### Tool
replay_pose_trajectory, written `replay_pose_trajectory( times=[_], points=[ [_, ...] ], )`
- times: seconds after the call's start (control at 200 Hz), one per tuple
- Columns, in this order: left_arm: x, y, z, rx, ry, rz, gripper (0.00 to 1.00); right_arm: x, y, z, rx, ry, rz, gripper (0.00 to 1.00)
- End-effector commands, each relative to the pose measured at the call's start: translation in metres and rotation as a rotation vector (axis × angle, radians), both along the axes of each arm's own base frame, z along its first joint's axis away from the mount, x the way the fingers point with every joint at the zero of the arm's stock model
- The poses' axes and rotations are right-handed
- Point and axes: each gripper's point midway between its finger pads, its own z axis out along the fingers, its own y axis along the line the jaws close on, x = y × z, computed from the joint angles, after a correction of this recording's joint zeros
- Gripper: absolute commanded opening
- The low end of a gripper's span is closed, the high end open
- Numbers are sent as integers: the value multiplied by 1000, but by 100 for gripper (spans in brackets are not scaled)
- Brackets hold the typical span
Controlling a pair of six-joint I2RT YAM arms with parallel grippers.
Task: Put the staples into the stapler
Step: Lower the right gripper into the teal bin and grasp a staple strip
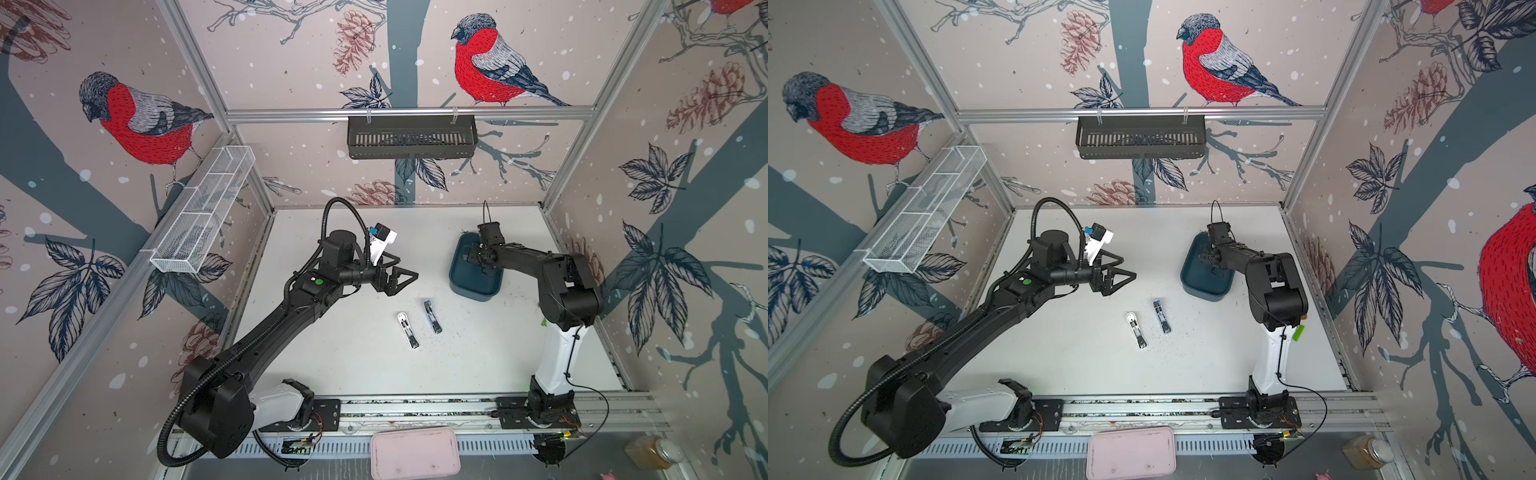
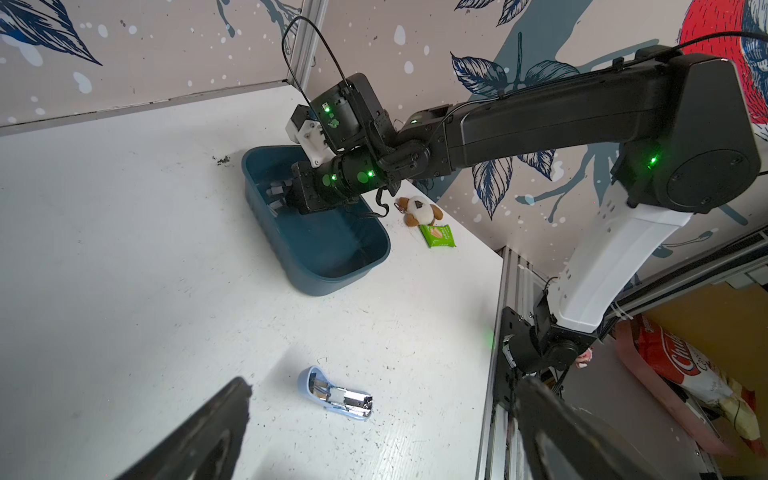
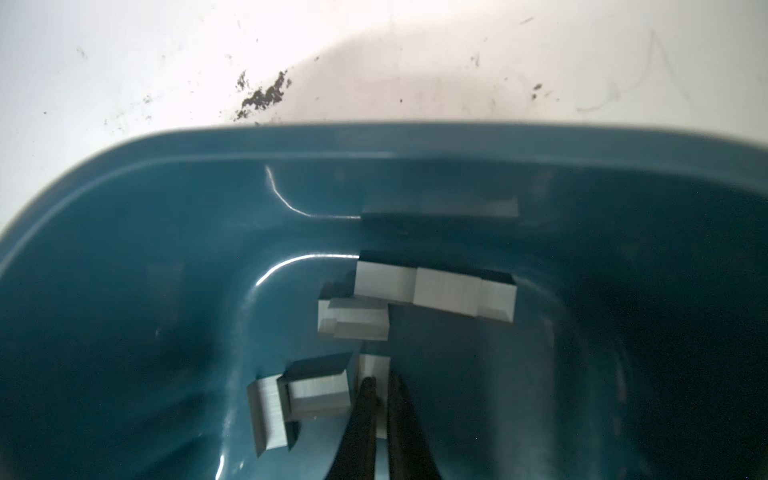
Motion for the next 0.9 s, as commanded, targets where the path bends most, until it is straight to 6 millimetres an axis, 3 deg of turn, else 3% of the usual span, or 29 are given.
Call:
replay_pose_trajectory(
  times=[0.0,0.37,0.661,0.896],
  points=[
    [1,0,9,-11,-44,-4,99,-15,-4,-10,-24,56,3,8],
    [1,0,10,-12,-47,-4,99,-23,3,1,74,3,80,4],
    [0,0,12,-16,-47,-9,99,-28,12,20,217,-72,154,3],
    [0,0,10,-16,-42,-8,99,-33,13,38,234,-128,180,3]
  ],
)
